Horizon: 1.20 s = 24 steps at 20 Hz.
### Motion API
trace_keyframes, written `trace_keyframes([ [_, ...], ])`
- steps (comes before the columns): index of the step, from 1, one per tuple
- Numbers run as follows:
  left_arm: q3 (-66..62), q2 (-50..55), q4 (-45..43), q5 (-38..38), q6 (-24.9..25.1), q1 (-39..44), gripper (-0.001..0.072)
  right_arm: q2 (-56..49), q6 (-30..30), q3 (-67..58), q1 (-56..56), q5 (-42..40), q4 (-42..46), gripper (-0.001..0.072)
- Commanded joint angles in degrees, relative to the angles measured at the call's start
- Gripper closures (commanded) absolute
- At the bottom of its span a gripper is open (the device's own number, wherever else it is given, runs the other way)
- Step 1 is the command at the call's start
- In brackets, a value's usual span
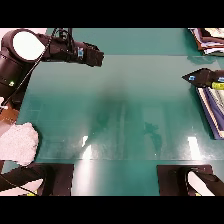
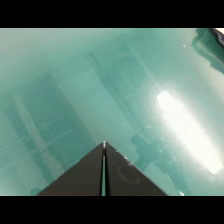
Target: Fold the shirts.
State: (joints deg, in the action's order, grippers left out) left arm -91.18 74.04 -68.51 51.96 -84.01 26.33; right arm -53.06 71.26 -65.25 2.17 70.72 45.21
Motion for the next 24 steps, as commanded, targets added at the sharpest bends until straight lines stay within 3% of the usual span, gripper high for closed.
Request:
trace_keyframes([
  [1, 0.0, 0.0, 0.0, -0.1, 0.0, 0.0, 0.068, 0.0, 0.0, 0.0, -0.2, 0.2, 0.0, 0.0696],
  [16, 0.0, -0.1, -0.1, -1.4, 0.0, -0.3, 0.068, 0.0, 0.0, 0.0, -0.2, 3.0, -0.1, 0.0696],
  [18, 0.0, -1.0, -1.3, 6.3, 0.3, -2.1, 0.0681, 0.0, 0.0, 0.0, -0.2, 3.0, -0.1, 0.0696],
  [21, 0.2, -4.5, -11.4, 23.2, 2.0, -7.3, 0.0681, 0.0, 0.0, 0.0, -0.2, 3.0, -0.4, 0.0696],
  [24, 5.3, -12.1, -16.7, 30.4, 1.9, -16.8, 0.0681, 0.0, 0.0, 0.0, -0.2, 4.2, -0.7, 0.0696],
])
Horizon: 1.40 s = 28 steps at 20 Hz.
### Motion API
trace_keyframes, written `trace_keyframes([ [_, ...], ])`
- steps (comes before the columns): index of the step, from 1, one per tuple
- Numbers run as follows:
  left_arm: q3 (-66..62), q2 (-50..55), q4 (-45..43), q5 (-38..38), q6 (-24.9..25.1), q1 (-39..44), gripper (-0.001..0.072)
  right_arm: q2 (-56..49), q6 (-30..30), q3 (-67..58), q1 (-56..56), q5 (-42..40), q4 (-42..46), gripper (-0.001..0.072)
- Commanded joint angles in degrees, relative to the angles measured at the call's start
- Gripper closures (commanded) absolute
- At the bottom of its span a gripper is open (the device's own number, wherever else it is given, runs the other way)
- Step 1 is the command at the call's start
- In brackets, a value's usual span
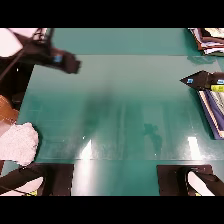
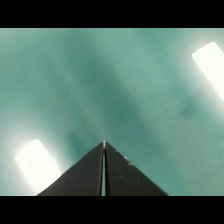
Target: Fold the shirts.
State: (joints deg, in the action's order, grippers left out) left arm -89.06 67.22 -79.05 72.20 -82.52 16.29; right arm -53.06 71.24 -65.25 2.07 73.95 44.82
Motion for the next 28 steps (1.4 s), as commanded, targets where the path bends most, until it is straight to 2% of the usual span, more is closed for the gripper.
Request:
trace_keyframes([
  [1, 6.1, -8.3, -6.8, 11.0, 0.4, -10.3, 0.0681, 0.0, 0.0, 0.0, -0.1, 1.4, -0.3, 0.0696],
  [4, 17.5, -17.5, -8.6, 13.2, 0.0, -21.0, 0.068, 0.0, 0.0, 0.0, -0.1, 1.6, -0.2, 0.0696],
  [7, 28.3, -21.6, -13.0, 16.2, 0.0, -29.3, 0.0676, 0.0, 0.0, 0.0, -0.1, 1.1, -0.2, 0.0696],
  [8, 32.0, -21.8, -14.5, 16.5, 0.0, -31.3, 0.0426, 0.0, 0.0, 0.0, -0.1, 1.1, -0.2, 0.0696],
  [9, 35.5, -21.8, -15.5, 16.0, -0.5, -32.8, 0.006, 0.0, 0.0, 0.0, -0.1, 1.2, -0.1, 0.0696],
  [10, 39.3, -21.8, -16.4, 14.1, -2.2, -34.1, -0.0011, 0.0, 0.0, 0.0, -0.1, 1.2, -0.1, 0.0696],
  [14, 51.5, -21.8, -21.3, 7.0, -5.8, -36.8, -0.0011, 0.0, 0.0, 0.0, -0.1, 1.2, -0.1, 0.0696],
  [16, 55.7, -21.8, -24.2, 4.4, -7.6, -36.8, -0.0011, 0.0, 0.0, 0.0, -0.1, 1.2, -0.1, 0.0696],
  [20, 59.1, -21.8, -24.5, 0.8, -9.5, -36.8, -0.0006, 0.0, 0.0, 0.0, -0.1, 1.1, -0.1, 0.0696],
  [21, 59.1, -21.8, -24.5, 0.8, -10.9, -36.8, 0.015, 0.0, 0.0, 0.0, -0.1, 1.1, -0.1, 0.0696],
  [22, 59.0, -21.8, -24.4, 0.8, -10.9, -36.8, 0.0419, 0.0, 0.0, 0.0, -0.1, 1.1, -0.1, 0.0696],
  [23, 59.0, -21.8, -24.3, 0.8, -10.9, -36.8, 0.0592, 0.0, 0.0, 0.0, -0.1, 1.2, -0.1, 0.0696],
  [24, 58.7, -21.8, -24.2, 1.0, -10.9, -36.8, 0.068, 0.0, 0.0, 0.0, -0.1, 1.2, -0.1, 0.0696],
  [28, 48.4, -22.6, -18.1, 3.7, -8.8, -36.6, 0.0682, 0.1, 0.0, -0.1, -0.1, 0.9, -0.6, 0.0696],
])
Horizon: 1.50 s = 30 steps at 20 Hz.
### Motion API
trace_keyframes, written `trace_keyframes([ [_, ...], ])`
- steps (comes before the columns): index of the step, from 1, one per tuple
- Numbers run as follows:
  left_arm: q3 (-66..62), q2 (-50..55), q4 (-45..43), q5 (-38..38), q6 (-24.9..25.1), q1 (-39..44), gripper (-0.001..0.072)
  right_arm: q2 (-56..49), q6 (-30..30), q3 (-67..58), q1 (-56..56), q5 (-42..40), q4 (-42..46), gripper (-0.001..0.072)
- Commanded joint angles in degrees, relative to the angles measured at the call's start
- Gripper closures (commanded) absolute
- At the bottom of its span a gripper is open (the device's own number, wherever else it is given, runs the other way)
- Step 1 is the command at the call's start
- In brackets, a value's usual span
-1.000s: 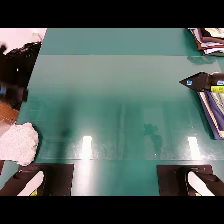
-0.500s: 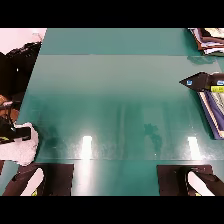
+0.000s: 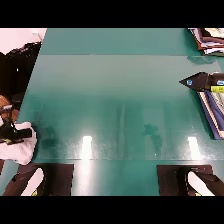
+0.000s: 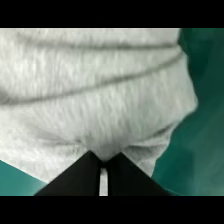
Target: Fold the shirts.
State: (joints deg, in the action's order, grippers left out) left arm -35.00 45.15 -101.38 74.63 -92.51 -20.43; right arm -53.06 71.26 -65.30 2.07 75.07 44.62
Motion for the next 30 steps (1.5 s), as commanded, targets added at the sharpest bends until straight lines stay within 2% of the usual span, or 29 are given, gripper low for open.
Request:
trace_keyframes([
  [1, -10.6, -1.3, 7.5, 1.5, 1.8, 0.1, 0.0682, 0.1, 0.0, -0.1, 0.0, -0.5, -1.8, 0.0696],
  [4, -28.0, -3.7, 18.3, 5.0, 4.5, 3.1, 0.0683, 0.1, 0.0, -0.1, 0.1, -3.3, -8.1, 0.0696],
  [7, -46.4, -4.0, 18.9, 7.0, 3.9, 15.7, 0.0684, 0.0, 0.0, -0.5, 0.1, -7.6, -11.9, 0.0696],
  [9, -53.8, -4.0, 17.6, 3.8, 1.9, 24.1, 0.0685, 0.0, -0.6, -2.8, 0.1, -9.0, -11.5, 0.0696],
  [11, -55.5, -3.7, 17.0, 0.9, -0.1, 30.1, 0.0685, 0.0, -1.0, -6.7, 0.1, -10.8, -11.4, 0.0696],
  [15, -55.4, 5.2, 17.9, 4.7, -3.6, 40.8, 0.0685, 0.0, -1.3, -14.6, 0.1, -12.0, -11.2, 0.0696],
  [19, -55.3, 20.7, 22.6, 2.3, -2.8, 56.0, 0.0682, 0.0, -1.3, -20.8, 0.1, -11.2, -5.4, 0.0696],
  [22, -55.3, 32.1, 28.7, -0.4, 0.6, 65.2, 0.0666, 0.0, -1.3, -23.2, 0.1, -8.9, -3.9, 0.0696],
  [24, -55.3, 37.9, 29.8, -0.7, 2.3, 68.5, 0.0099, 0.1, -1.3, -23.3, 0.1, -8.2, -3.9, 0.0696],
  [25, -55.3, 39.8, 29.7, -0.5, 3.8, 68.9, 0.0072, 0.0, -1.3, -23.3, 0.1, -7.4, -3.9, 0.0696],
  [27, -55.3, 40.5, 26.4, -1.0, 4.5, 67.2, 0.0072, 0.0, -1.3, -23.3, 0.1, -6.3, -3.9, 0.0696],
  [30, -55.4, 39.9, 22.1, -1.8, 4.4, 59.8, 0.0072, 0.0, -1.3, -23.3, 0.1, -6.1, -3.8, 0.0696],
])
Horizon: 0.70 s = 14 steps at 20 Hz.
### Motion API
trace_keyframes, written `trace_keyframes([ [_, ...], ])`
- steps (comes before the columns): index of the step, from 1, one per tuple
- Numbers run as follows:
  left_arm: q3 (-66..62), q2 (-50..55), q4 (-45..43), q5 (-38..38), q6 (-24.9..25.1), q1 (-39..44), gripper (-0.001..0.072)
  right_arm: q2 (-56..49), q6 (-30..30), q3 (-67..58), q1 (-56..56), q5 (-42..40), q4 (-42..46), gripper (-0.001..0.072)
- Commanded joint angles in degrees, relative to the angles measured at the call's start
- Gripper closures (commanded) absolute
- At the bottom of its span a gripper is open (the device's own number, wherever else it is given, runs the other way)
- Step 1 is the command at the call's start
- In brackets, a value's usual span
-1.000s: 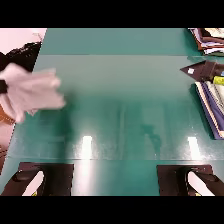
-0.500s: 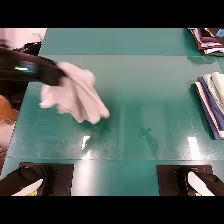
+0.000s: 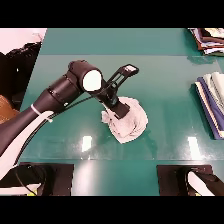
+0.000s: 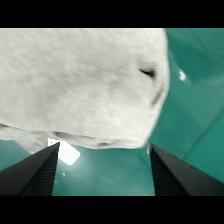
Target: Fold the shirts.
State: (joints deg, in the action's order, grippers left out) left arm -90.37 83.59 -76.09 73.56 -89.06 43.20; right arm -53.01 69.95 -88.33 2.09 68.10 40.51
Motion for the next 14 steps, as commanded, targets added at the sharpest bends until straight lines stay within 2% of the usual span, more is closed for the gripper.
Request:
trace_keyframes([
  [1, 0.0, 1.8, -2.9, -0.9, 1.0, -7.1, 0.0072, 0.0, 0.0, -0.2, 0.0, 1.0, 0.3, 0.0696],
  [3, 0.0, 3.4, -0.6, -2.1, 0.5, -12.8, 0.0072, 0.0, 0.0, -0.2, 0.0, 1.1, 0.2, 0.0696],
  [7, 0.0, 10.3, 9.4, -2.8, 0.5, -20.4, 0.0072, 0.0, 0.0, -0.2, 0.0, 2.3, 0.2, 0.0696],
  [9, 0.0, 14.5, 13.4, -2.5, 0.6, -21.2, 0.0072, 0.0, 0.0, -0.2, 0.0, 3.3, 0.2, 0.0696],
  [14, 0.0, 21.1, 16.7, -4.7, 1.0, -19.7, 0.0072, 0.0, 0.1, -0.2, 0.0, 4.1, 0.2, 0.0696],
])
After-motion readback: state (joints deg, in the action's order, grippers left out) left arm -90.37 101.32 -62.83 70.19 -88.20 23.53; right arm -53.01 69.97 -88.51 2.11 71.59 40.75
